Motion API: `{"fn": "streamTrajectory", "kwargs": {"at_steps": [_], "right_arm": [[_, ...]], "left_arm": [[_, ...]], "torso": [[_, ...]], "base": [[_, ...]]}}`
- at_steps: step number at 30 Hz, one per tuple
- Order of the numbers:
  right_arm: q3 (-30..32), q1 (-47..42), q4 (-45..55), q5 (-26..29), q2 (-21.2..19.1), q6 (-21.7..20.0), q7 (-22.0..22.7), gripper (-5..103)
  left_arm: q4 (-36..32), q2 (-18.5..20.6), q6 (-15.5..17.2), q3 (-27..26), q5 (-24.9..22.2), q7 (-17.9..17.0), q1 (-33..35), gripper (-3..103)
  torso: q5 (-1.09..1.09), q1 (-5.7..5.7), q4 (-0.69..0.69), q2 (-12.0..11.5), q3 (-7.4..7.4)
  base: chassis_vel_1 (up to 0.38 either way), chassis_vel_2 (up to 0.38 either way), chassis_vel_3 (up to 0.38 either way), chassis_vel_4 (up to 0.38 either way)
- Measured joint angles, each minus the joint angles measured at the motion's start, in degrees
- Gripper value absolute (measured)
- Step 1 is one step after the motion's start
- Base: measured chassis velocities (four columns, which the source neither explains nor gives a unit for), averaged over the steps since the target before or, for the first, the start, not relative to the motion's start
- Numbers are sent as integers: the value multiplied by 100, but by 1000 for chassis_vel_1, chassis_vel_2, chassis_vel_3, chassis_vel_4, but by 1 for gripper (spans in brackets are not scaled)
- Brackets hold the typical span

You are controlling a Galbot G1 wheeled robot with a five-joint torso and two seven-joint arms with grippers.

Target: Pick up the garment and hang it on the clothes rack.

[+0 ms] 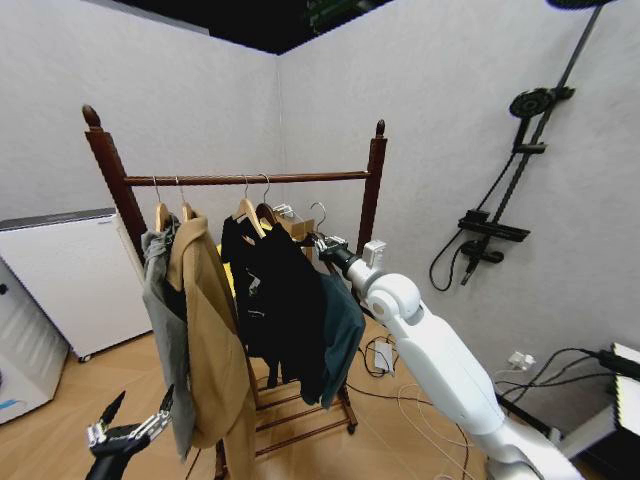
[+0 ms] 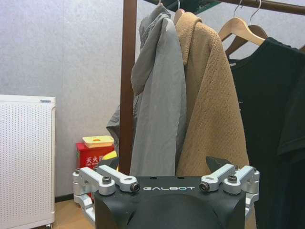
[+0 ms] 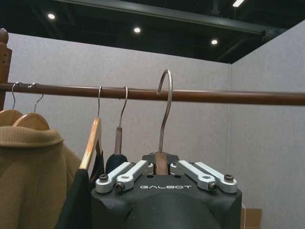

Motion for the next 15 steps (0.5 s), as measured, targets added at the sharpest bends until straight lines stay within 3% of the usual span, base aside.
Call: {"fn": "streamTrajectory", "kwargs": {"at_steps": [15], "right_arm": [[-564, 1573, -1819, -324, 919, 147, -248, 10]], "left_arm": [[0, 0, 0, 0, 0, 1, 0, 100]], "torso": [[-2, 7, 4, -2, 2]], "base": [[0, 0, 0, 0]]}}
